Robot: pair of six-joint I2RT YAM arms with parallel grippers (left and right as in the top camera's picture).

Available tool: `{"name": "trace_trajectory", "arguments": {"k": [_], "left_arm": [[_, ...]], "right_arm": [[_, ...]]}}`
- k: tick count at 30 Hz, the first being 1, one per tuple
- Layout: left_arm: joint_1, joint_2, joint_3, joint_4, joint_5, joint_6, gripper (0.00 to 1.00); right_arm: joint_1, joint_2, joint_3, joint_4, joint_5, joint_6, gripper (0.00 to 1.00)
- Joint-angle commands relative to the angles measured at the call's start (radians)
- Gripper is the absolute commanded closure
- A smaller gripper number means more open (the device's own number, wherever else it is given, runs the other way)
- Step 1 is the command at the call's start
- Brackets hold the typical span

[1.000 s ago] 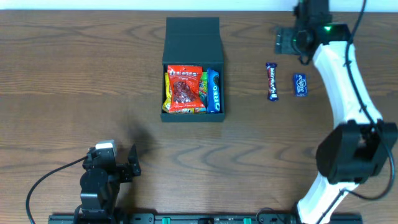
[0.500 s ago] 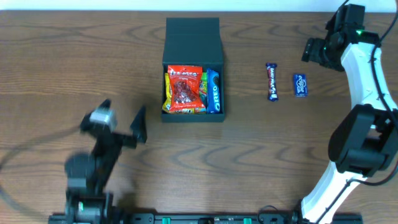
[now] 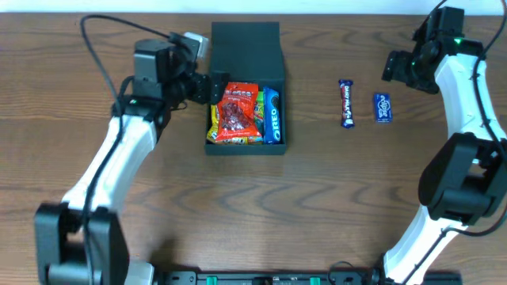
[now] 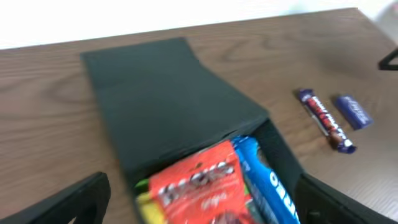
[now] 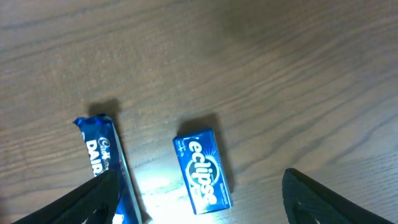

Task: Pack container

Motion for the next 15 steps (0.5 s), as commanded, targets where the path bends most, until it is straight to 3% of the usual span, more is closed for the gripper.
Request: {"name": "trace_trajectory", "arguments": {"k": [1, 4, 7, 9, 12, 15], "left_arm": [[-0.002, 0.06, 0.02, 0.023, 0.15, -0.045, 0.05], [-0.008, 0.097, 0.02, 0.007, 0.201, -0.074, 0.02], [-0.017, 0.103, 0.02, 0.006, 0.163, -0.075, 0.53], [-0.023, 0.103, 0.02, -0.002, 0.115, -0.075, 0.94], [-0.044, 0.103, 0.02, -0.016, 0.087, -0.078, 0.94], [-0.053, 0.103, 0.02, -0.012, 0.185, -0.079, 0.94]], "right_arm": [[-0.003, -0.008, 0.002, -0.012, -0.022, -0.014, 0.16], [-0.002, -0.008, 0.002, -0.015, -0.022, -0.014, 0.16], [-0.002, -0.008, 0.002, -0.015, -0.023, -0.013, 0.16], [-0.002, -0.008, 0.002, -0.015, -0.023, -0.012, 0.16], [-0.002, -0.008, 0.002, -0.015, -0.023, -0.002, 0.16], [-0.002, -0.008, 0.002, -0.016, -0.022, 0.01, 0.17]]}}
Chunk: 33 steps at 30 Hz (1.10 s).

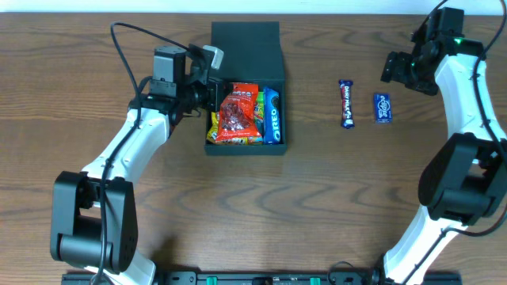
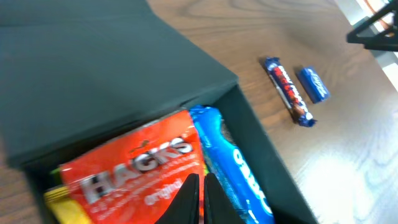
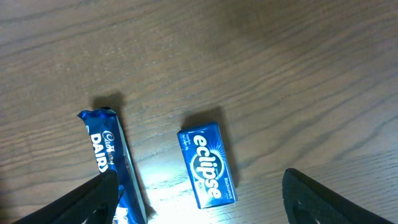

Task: Pack container

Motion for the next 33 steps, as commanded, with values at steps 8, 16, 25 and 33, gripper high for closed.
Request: {"name": "trace_trajectory", "arguments": {"k": [8, 16, 25, 33], "left_arm": [[-0.037, 0.003, 0.02, -0.152, -0.122, 0.052, 0.94], [-0.132, 0.015, 0.02, -0.223, -0.384, 0.137, 0.94], [-0.135, 0.023, 0.023, -0.317, -0.526, 0.162, 0.94], [-0.135, 0.003, 0.029, -0.317, -0.541, 0.162, 0.95]], "right_arm": [[0.003, -0.008, 0.002, -0.003, -0.008, 0.016, 0.17], [0.017, -0.008, 0.002, -0.002, -0.008, 0.016, 0.16], [0.023, -0.008, 0.002, -0.006, -0.008, 0.016, 0.17], [0.024, -0.008, 0.002, -0.017, -0.007, 0.023, 0.17]]}}
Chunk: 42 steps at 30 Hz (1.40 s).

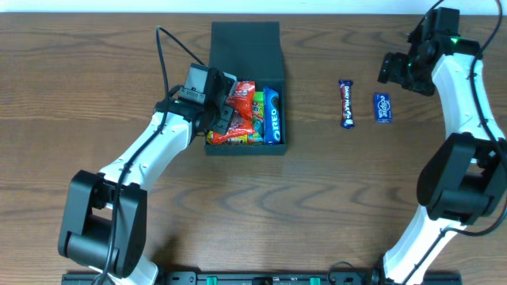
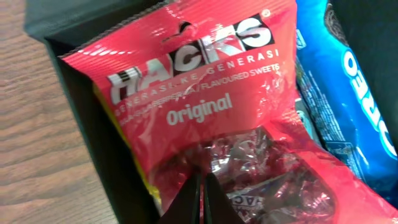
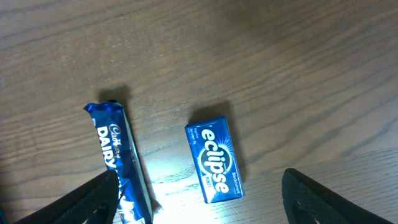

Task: Pack container

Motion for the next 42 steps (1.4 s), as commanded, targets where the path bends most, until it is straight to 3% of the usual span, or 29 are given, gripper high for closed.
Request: {"name": "trace_trajectory", "arguments": {"k": [1, 12, 21, 24, 30, 42], "left_arm": [[0.004, 0.01, 0.019, -0.018, -0.052, 0.021, 0.94], [0.003, -0.064, 0.132, 0.006, -0.051, 0.016, 0.94], [0.072, -0.151, 0.189, -0.017, -0.14, -0.032, 0.94], [0.137, -0.15, 0.189, -0.03, -0.103, -0.1, 0.94], [0.23, -0.146, 0.189, -0.061, 0.005, -0.099, 0.94], [0.233, -0.146, 0.189, -0.077, 0.021, -0.098, 0.94]], "right_arm": [[0.008, -0.008, 0.002, -0.001, -0.005, 0.025, 0.17], [0.008, -0.008, 0.002, -0.045, -0.023, 0.026, 0.18], [0.086, -0.008, 0.001, -0.096, -0.142, -0.032, 0.26], [0.151, -0.005, -0.023, -0.061, -0.109, -0.038, 0.27], [0.208, 0.007, -0.116, 0.054, -0.02, -0.012, 0.34], [0.229, 0.107, -0.185, 0.158, 0.039, 0.056, 0.44]]}}
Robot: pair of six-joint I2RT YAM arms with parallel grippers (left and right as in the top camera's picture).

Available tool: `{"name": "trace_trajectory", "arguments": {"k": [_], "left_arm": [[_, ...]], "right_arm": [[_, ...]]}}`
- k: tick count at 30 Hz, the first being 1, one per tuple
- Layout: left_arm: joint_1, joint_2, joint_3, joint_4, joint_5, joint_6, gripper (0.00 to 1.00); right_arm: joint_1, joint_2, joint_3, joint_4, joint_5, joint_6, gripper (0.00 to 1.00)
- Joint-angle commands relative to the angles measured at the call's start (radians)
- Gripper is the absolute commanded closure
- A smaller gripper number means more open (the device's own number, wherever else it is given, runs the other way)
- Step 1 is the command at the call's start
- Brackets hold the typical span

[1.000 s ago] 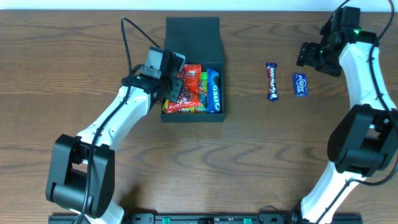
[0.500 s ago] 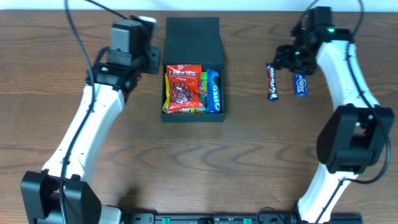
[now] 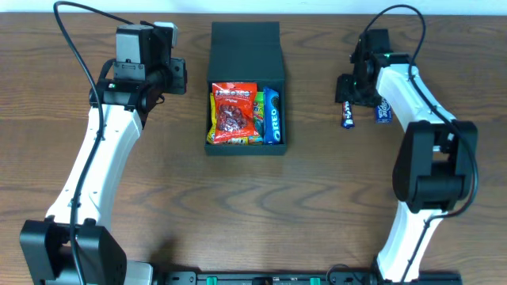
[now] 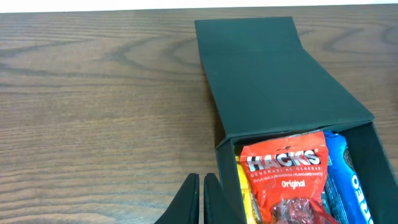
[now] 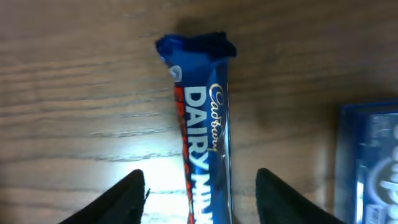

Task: Pack container
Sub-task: 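Grasp the Cadbury Dairy Milk bar with the right gripper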

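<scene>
The black box (image 3: pixel 277 141) lies open at the table's middle, its lid (image 3: pixel 245 47) flat behind it. Inside are a red Hacks bag (image 3: pixel 234 111), a yellow pack under it and a blue Oreo roll (image 3: pixel 272 115). My left gripper (image 4: pixel 203 198) is shut and empty, left of the box (image 4: pixel 367 149) over bare table. My right gripper (image 5: pixel 200 198) is open, its fingers on either side of the blue Dairy Milk bar (image 5: pixel 202 143), low over it. The bar (image 3: pixel 345 116) lies right of the box. A blue Eclipse tin (image 3: pixel 383 111) lies just right of it.
The Eclipse tin (image 5: pixel 373 162) sits close beside the right finger. The brown wooden table (image 3: pixel 238 214) stretches bare in front of the box. A white wall edge runs along the far side. My left arm's cable loops over the table's far left.
My left gripper, shut on the Hacks bag in the box, is now back left of the box, shut and empty. My right gripper has come down from beside the tin to straddle the Dairy Milk bar.
My left gripper stood open behind the box's left side, then shut above the Hacks bag, then pressed down onto the bag in the box. Now it is away at the left. The right gripper stayed open over the two sweets and now straddles the bar.
</scene>
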Motion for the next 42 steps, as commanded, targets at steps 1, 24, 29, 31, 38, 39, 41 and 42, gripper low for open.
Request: {"name": "trace_trajectory", "arguments": {"k": [1, 24, 29, 31, 38, 39, 41, 42], "left_arm": [[0.001, 0.007, 0.004, -0.002, 0.014, -0.01, 0.94], [0.001, 0.007, 0.004, 0.015, 0.014, -0.002, 0.94], [0.001, 0.008, 0.004, 0.024, 0.014, -0.002, 0.94], [0.001, 0.008, 0.004, 0.024, 0.014, -0.002, 0.94], [0.001, 0.008, 0.004, 0.024, 0.014, -0.002, 0.94], [0.001, 0.008, 0.004, 0.024, 0.014, -0.002, 0.94], [0.001, 0.008, 0.004, 0.024, 0.014, -0.002, 0.94], [0.001, 0.008, 0.004, 0.024, 0.014, -0.002, 0.94]], "right_arm": [[0.016, 0.035, -0.009, 0.006, 0.01, 0.014, 0.46], [0.077, 0.066, 0.286, -0.243, -0.075, 0.014, 0.91], [0.212, 0.066, 0.521, -0.422, -0.078, 0.08, 0.92], [0.258, 0.066, 0.529, -0.446, -0.087, 0.128, 0.91], [0.417, 0.069, 0.484, -0.488, -0.111, 0.229, 0.87], [0.432, 0.069, 0.48, -0.485, -0.11, 0.228, 0.8], [0.454, 0.069, 0.478, -0.481, -0.111, 0.227, 0.42], [0.459, 0.069, 0.478, -0.48, -0.108, 0.224, 0.24]]}}
